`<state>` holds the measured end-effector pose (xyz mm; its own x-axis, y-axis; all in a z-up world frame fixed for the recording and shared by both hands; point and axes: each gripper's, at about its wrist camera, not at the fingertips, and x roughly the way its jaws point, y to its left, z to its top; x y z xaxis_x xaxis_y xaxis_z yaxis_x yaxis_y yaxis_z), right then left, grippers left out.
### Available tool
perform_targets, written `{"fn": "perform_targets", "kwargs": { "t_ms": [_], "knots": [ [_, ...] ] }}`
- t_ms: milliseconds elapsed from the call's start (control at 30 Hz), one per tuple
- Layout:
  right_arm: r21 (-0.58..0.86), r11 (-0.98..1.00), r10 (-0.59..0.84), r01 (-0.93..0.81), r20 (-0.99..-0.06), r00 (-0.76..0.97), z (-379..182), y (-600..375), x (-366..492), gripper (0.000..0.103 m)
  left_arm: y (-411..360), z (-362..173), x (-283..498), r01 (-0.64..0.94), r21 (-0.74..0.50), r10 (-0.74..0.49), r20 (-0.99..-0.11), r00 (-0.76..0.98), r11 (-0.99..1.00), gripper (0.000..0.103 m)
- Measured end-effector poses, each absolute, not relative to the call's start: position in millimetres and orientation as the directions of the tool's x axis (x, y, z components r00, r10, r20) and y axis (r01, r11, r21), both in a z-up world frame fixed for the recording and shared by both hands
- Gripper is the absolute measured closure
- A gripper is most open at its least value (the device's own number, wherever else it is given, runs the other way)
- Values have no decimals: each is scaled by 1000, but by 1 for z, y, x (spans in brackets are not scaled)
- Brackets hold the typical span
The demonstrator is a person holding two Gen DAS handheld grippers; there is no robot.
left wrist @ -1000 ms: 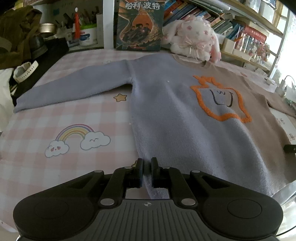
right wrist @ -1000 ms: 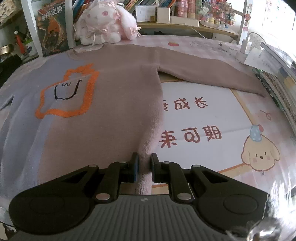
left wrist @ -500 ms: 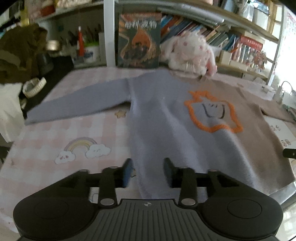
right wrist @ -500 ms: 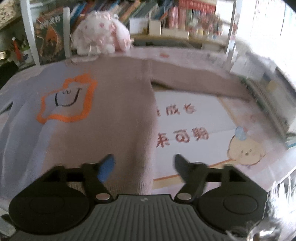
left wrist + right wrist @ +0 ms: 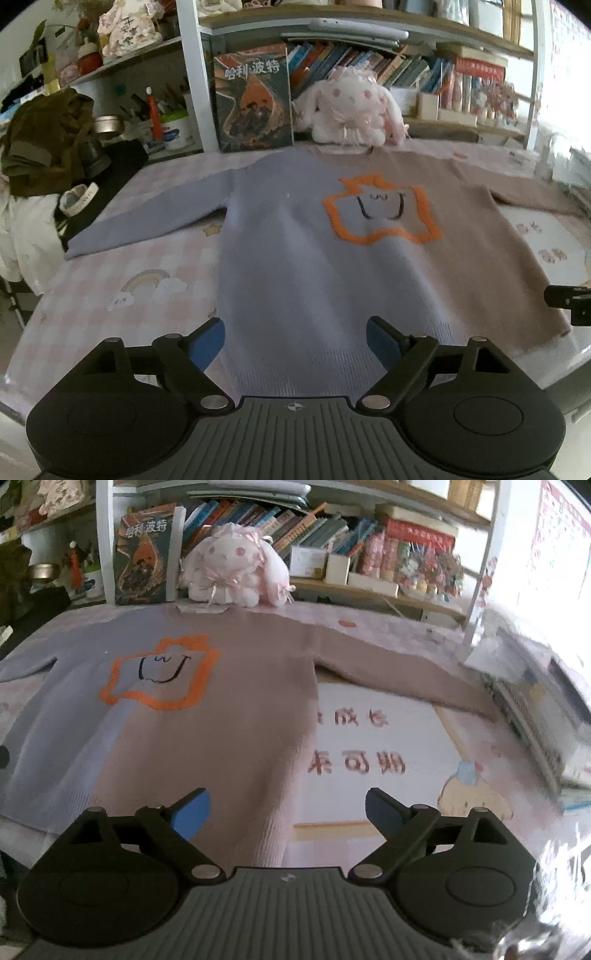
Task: Fold clothes
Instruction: 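Open both grippers and release the flattened sweater, then reach the left gripper to the lavender sleeve cuff and grasp it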
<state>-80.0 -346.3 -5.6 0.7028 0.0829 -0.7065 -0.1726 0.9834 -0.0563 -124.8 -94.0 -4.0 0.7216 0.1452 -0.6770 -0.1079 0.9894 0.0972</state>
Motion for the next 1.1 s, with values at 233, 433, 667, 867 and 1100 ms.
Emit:
{"fn": "perform_targets", "kwargs": {
  "t_ms": [233, 433, 667, 867, 1100],
  "knots": [
    [-38, 990, 73, -138, -699, 712, -6, -338, -94, 12, -93, 1, -132, -97, 113, 147, -664, 733, 989, 13],
    [-44, 997, 22, -70, -680, 733, -2, -318, -106, 12, -77, 0, -128, -17, 116, 88, -646, 758, 993, 13],
    [-51, 999, -44, 14, -655, 754, 4, -289, -121, 11, -25, -1, -122, 171, 157, -35, -626, 779, 973, 13],
    [-74, 990, -138, 117, -616, 776, 11, -218, -147, 11, 44, -4, -105, 250, 114, -125, -631, 766, 962, 8],
    [-109, 980, -199, 169, -632, 749, 11, -153, -161, 11, 116, -8, -88, 182, 33, -118, -648, 752, 983, 8]
  ]
}}
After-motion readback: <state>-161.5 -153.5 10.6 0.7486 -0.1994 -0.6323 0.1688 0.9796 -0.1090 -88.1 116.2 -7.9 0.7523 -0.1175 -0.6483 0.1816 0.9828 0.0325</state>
